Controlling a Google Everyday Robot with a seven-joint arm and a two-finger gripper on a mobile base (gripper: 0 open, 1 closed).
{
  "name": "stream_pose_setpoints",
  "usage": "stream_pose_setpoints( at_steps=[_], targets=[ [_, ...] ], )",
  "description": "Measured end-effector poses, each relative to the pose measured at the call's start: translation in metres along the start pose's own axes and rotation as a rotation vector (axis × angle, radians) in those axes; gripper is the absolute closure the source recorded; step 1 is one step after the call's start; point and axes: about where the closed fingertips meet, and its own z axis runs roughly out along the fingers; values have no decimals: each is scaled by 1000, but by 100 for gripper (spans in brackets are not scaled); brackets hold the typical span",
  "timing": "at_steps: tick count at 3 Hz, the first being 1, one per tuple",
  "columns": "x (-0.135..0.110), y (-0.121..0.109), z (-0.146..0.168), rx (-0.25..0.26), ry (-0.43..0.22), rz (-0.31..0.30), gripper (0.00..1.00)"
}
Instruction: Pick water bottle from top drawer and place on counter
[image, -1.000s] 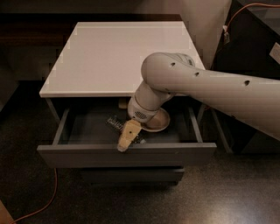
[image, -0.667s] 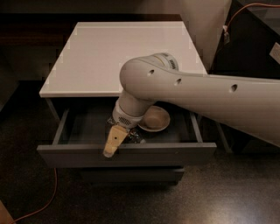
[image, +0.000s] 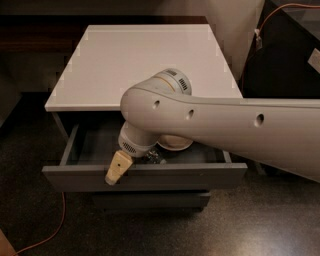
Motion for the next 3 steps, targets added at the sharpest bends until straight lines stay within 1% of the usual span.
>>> stream_pose_setpoints(
  at_steps=[1,2,3],
  targets=[
    [-2,-13,9,-12,-41,166,0],
    [-8,-25,28,-27,-44,249,0],
    [-9,-36,51,-29,-5,276,0]
  ],
)
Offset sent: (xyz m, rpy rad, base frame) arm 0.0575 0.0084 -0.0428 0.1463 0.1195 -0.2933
